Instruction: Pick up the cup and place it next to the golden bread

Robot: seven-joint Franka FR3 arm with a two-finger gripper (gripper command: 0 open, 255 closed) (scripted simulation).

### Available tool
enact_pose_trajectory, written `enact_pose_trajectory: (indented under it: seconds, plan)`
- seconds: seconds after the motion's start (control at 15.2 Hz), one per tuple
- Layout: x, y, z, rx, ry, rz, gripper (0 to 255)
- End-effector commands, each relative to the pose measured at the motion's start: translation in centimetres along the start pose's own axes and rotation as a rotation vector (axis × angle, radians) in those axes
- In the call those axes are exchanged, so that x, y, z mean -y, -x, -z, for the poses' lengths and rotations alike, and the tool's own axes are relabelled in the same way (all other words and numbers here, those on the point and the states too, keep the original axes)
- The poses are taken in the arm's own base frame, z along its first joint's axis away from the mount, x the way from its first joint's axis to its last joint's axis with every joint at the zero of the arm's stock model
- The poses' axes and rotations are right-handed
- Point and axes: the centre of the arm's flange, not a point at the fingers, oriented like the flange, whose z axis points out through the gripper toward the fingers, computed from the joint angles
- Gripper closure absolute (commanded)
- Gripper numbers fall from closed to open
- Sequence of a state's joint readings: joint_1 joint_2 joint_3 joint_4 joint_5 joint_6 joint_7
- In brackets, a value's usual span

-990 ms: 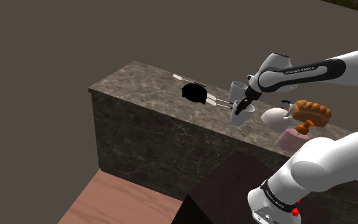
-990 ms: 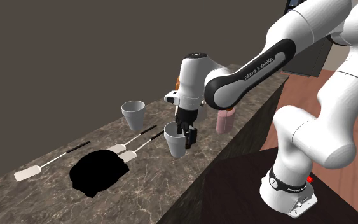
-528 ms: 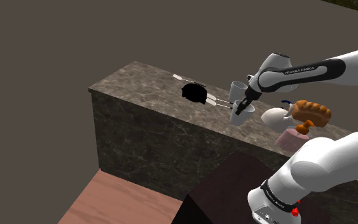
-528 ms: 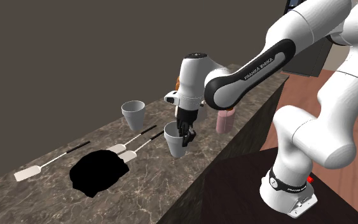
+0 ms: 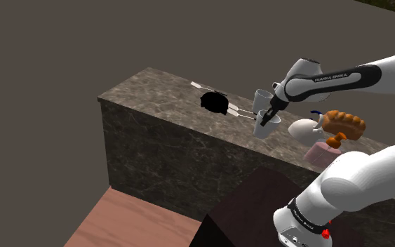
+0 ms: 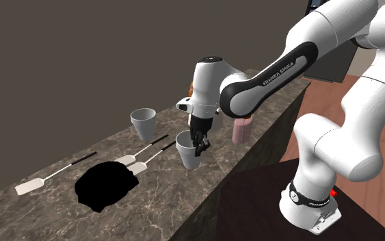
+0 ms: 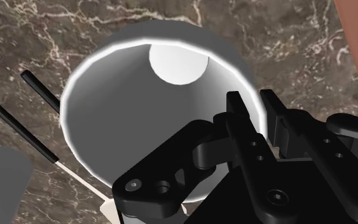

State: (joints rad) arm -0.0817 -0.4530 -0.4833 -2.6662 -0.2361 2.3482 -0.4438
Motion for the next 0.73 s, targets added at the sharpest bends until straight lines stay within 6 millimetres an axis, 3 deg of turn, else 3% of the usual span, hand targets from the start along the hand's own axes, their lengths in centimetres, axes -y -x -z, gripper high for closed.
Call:
enact_pose_trajectory:
  seconds: [0.0,0.66]
  plan:
    - [0.0,0.0,0.4,0.002,-0.001,-0.001,255]
    - [-0.2,-0.6,5.7,0.002,-0.001,-0.001,255]
